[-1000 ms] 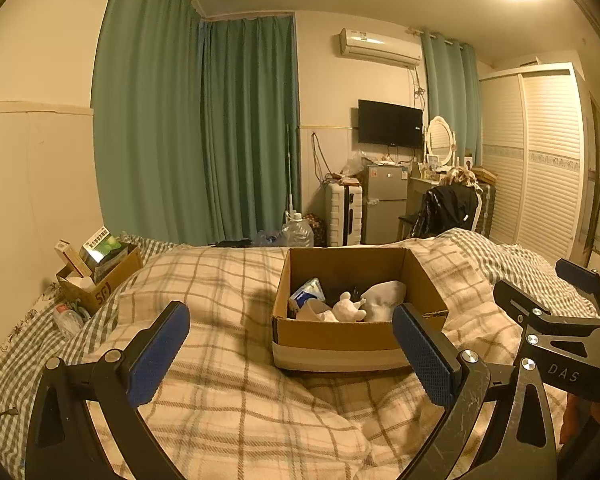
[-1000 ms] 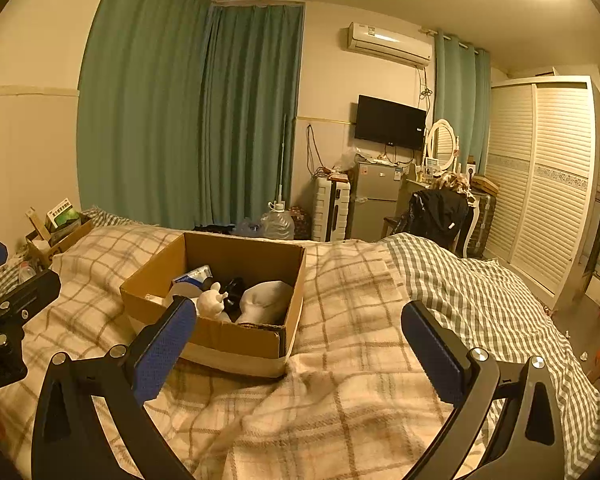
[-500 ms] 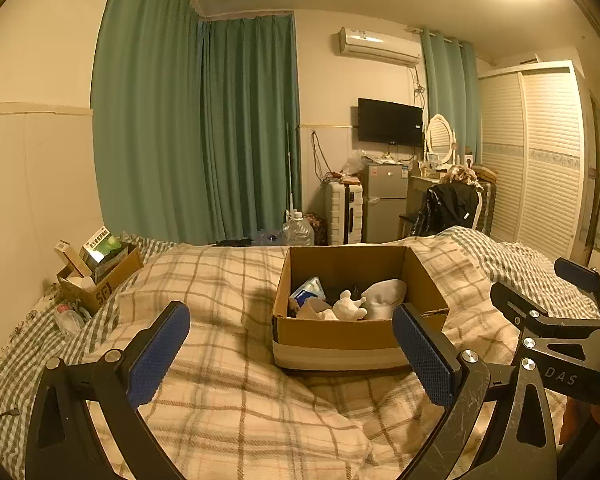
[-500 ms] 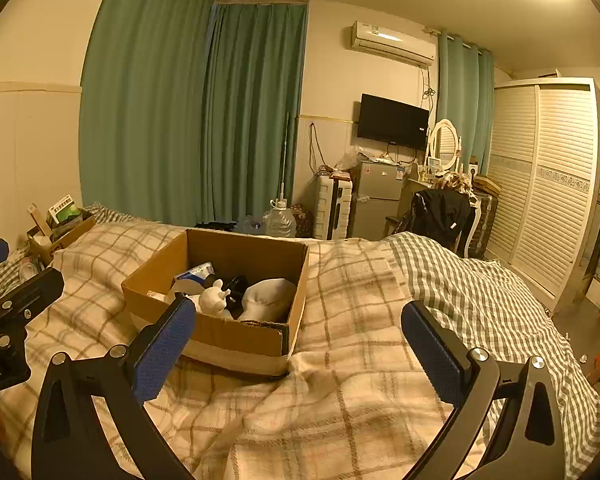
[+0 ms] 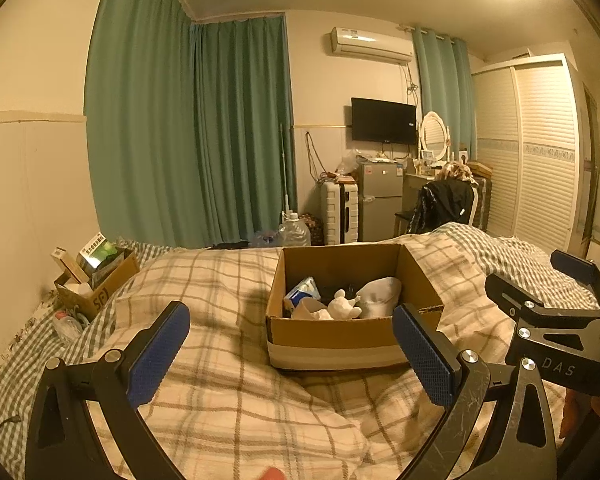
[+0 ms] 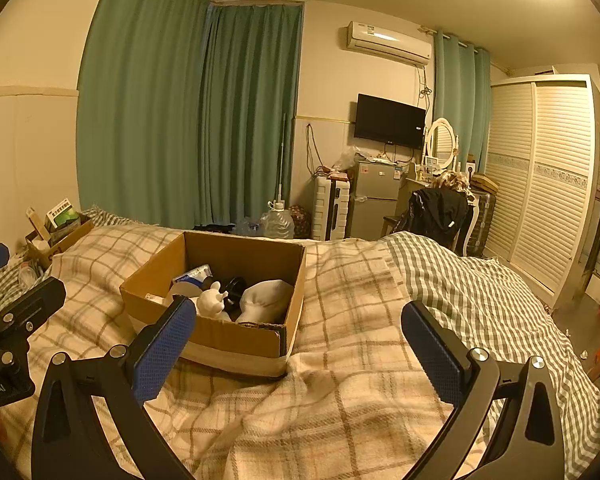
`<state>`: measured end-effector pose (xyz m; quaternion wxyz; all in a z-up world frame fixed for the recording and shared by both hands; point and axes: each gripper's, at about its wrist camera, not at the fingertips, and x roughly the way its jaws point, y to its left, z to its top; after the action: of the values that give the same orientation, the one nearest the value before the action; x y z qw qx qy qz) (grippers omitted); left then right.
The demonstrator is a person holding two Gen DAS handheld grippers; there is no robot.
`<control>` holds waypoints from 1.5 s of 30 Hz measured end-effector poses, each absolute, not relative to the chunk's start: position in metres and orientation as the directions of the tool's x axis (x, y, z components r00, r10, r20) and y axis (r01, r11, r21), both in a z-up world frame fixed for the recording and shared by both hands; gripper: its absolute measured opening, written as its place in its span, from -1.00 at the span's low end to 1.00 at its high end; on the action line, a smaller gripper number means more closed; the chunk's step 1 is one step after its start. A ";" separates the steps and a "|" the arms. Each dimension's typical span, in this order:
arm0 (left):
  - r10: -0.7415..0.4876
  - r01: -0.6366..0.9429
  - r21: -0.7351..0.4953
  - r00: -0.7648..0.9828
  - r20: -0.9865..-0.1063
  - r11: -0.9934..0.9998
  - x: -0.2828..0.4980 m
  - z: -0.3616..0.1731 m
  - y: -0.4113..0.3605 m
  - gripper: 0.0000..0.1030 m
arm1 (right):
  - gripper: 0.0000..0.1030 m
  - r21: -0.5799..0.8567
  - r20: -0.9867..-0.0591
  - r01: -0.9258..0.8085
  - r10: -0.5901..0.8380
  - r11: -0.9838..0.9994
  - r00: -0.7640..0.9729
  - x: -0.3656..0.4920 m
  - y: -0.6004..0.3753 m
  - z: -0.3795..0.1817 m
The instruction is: Organize objects
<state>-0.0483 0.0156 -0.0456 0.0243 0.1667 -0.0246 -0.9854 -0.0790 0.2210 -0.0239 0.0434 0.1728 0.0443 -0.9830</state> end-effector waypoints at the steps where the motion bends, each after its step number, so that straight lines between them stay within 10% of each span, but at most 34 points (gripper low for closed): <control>1: -0.057 0.040 0.057 -0.943 -0.327 -0.998 -0.048 -0.046 0.016 1.00 | 0.99 -0.072 -0.343 0.101 -0.070 -0.992 -0.937 -0.079 0.221 -0.024; 45: -0.085 0.076 0.040 -0.941 -0.328 -0.996 -0.048 -0.049 0.006 1.00 | 0.99 -0.073 -0.350 0.127 -0.094 -0.989 -0.932 -0.078 0.217 -0.030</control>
<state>-0.0475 0.0057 -0.0488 0.0410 0.1672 -0.0134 -0.9850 -0.0783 0.2172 -0.0300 0.0562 0.1754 0.0474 -0.9817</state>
